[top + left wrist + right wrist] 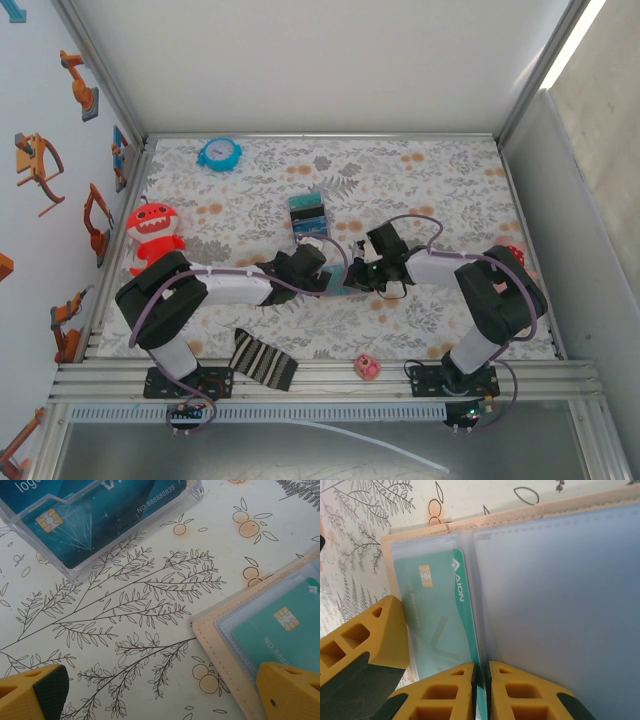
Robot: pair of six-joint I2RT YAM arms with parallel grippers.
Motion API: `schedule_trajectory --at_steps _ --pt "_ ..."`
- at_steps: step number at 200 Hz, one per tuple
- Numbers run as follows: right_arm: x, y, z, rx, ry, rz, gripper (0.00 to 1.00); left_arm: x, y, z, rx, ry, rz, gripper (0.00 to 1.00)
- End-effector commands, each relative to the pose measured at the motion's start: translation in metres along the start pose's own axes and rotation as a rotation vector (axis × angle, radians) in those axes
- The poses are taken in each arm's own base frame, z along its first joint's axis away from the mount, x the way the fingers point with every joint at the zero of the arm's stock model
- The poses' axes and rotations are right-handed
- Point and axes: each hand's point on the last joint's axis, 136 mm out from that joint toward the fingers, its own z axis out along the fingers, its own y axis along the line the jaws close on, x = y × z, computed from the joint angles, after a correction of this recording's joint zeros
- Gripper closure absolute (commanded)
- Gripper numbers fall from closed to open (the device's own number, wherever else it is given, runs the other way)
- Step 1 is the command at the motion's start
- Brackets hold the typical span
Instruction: Take the credit cards out of the card holder
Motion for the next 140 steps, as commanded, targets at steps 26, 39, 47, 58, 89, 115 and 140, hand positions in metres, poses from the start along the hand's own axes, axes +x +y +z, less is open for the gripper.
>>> schedule_trajectory --at_steps 26,39,47,58,89,115,140 --pt "-0.006 0.007 -0.008 -0.029 -0.04 -0.008 0.86 0.005 -0.004 -0.004 0.006 0.027 0.045 0.03" --pt "-0.006 0.009 -0.009 -0.037 -0.042 -0.011 0.85 0.004 -0.004 -0.004 0.005 0.026 0.045 0.03" --pt "-0.006 0.01 -0.01 -0.041 -0.042 -0.012 0.85 0.005 -0.005 -0.003 0.004 0.027 0.046 0.03" --pt "-0.006 0.011 -0.01 -0.049 -0.04 -0.01 0.85 0.005 -0.005 -0.003 0.005 0.027 0.045 0.03" --pt "-0.005 0.012 -0.007 -0.069 -0.036 -0.001 0.85 0.004 -0.005 -0.003 0.005 0.026 0.045 0.03" --pt "-0.006 0.013 -0.007 -0.078 -0.038 0.001 0.85 0.004 -0.005 -0.003 0.005 0.025 0.046 0.03" --pt "-0.007 0.016 -0.007 -0.104 -0.041 0.006 0.87 0.004 -0.005 -0.003 0.002 0.025 0.048 0.03"
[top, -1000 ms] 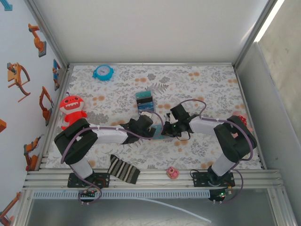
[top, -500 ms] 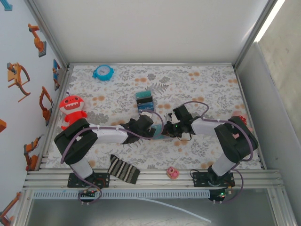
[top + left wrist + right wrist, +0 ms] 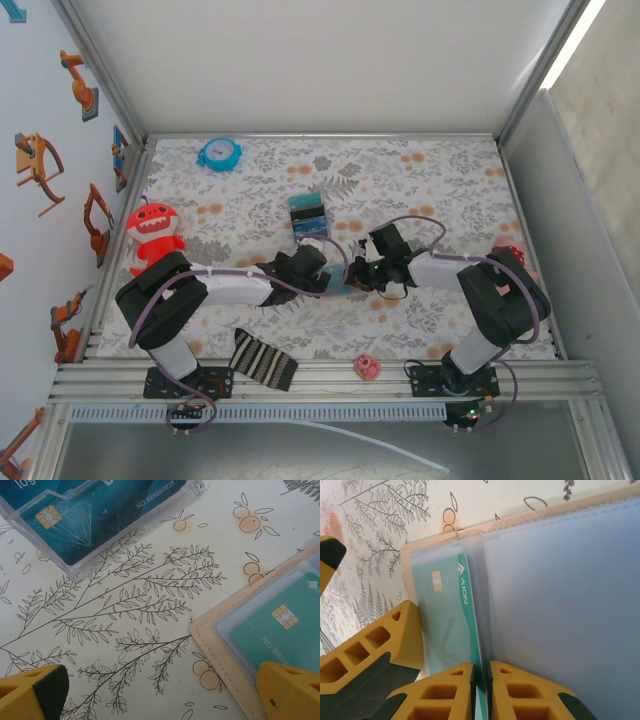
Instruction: Take the credit cards out of the card holder
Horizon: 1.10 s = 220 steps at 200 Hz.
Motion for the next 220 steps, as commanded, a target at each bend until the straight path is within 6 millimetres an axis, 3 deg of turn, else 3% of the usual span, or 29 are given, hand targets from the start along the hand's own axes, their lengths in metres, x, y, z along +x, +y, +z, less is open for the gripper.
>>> schedule_trajectory --at_steps 1,65,131,220 --pt "-0.004 0.011 -0.003 -0.062 -0.014 -0.006 0.88 0.002 -0.005 -0.002 0.009 0.021 0.039 0.03" --pt "-0.004 0.002 -0.004 -0.053 -0.023 0.014 1.0 0.002 -0.003 -0.003 0.0 0.021 0.04 0.03" --pt "-0.008 0.0 -0.008 -0.044 -0.045 0.017 1.0 -0.003 0.0 -0.006 -0.015 0.008 0.044 0.03" --pt "-0.006 -0.017 -0.021 0.071 -0.067 0.0 1.0 -0.007 0.002 -0.007 -0.031 -0.002 0.052 0.03"
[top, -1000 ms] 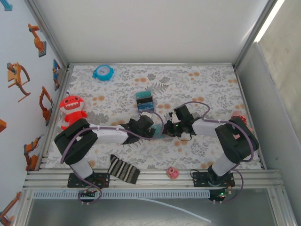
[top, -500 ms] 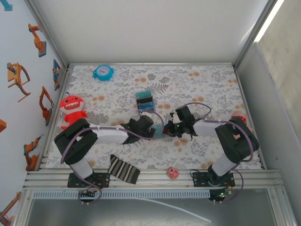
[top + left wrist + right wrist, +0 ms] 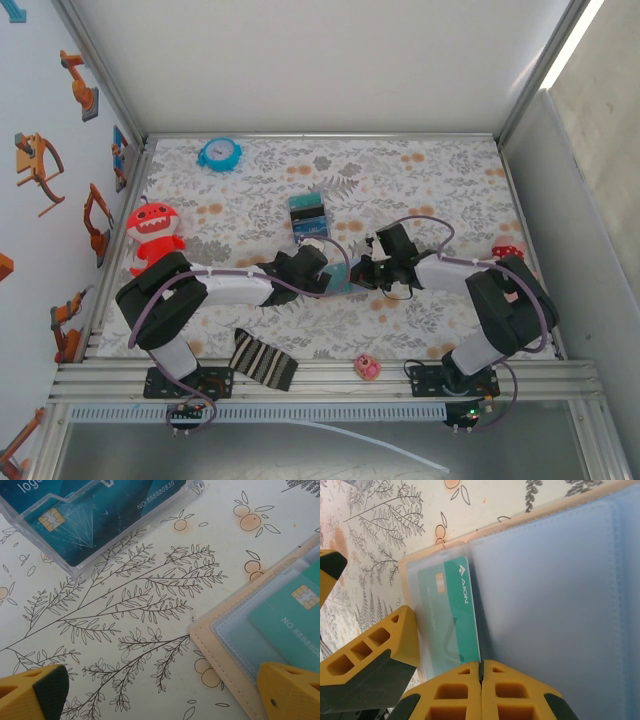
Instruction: Take the credit cards out of the card holder
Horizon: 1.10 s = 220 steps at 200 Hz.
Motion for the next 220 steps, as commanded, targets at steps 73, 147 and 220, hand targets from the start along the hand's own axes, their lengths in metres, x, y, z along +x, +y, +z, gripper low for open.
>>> schedule_trajectory --at_steps 73,147,220 --pt "-0.003 -0.008 -0.006 0.04 -0.023 -0.003 1.0 -0.028 -0.003 -0.015 0.009 -0.056 0.031 0.03" --pt "-0.004 -0.008 -0.008 0.026 -0.042 0.02 0.92 -0.042 -0.016 -0.011 0.051 -0.077 0.041 0.03" --pt "0.001 -0.014 -0.001 0.014 -0.033 0.048 0.82 -0.02 -0.019 0.002 0.046 -0.014 0.078 0.03"
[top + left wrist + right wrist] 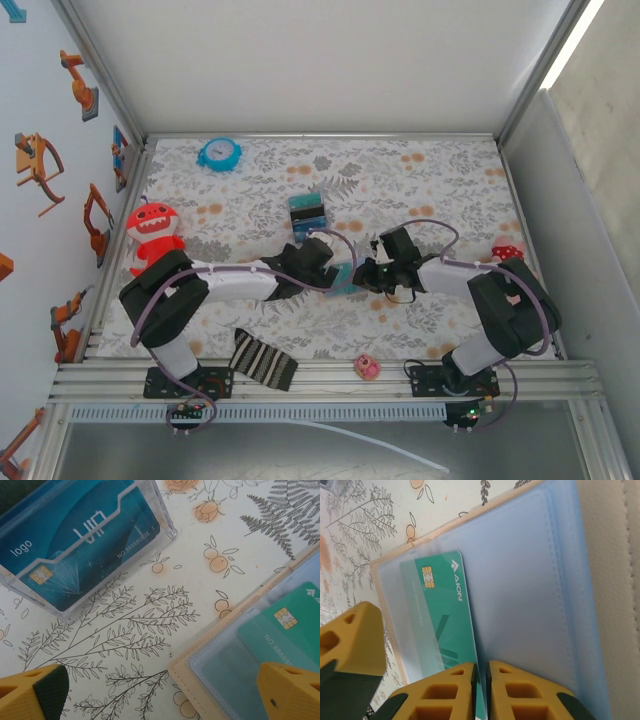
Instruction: Take the credit cards out of the card holder
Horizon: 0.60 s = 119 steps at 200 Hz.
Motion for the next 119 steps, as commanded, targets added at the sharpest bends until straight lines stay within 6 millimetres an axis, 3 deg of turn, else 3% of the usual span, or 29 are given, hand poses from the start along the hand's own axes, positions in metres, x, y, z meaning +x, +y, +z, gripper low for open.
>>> schedule_trajectory --at_steps 1,34,119 --pt "-0.001 -0.001 0.001 -0.012 -0.009 0.016 0.82 0.005 -0.008 0.002 0.015 0.022 0.036 0.03" --pt "0.001 -0.002 0.003 -0.025 -0.007 0.029 0.75 0.012 -0.007 0.005 -0.001 0.046 0.062 0.03" --pt "0.005 -0.009 0.013 -0.028 0.013 0.062 0.75 0.029 -0.004 0.009 -0.018 0.088 0.09 0.03"
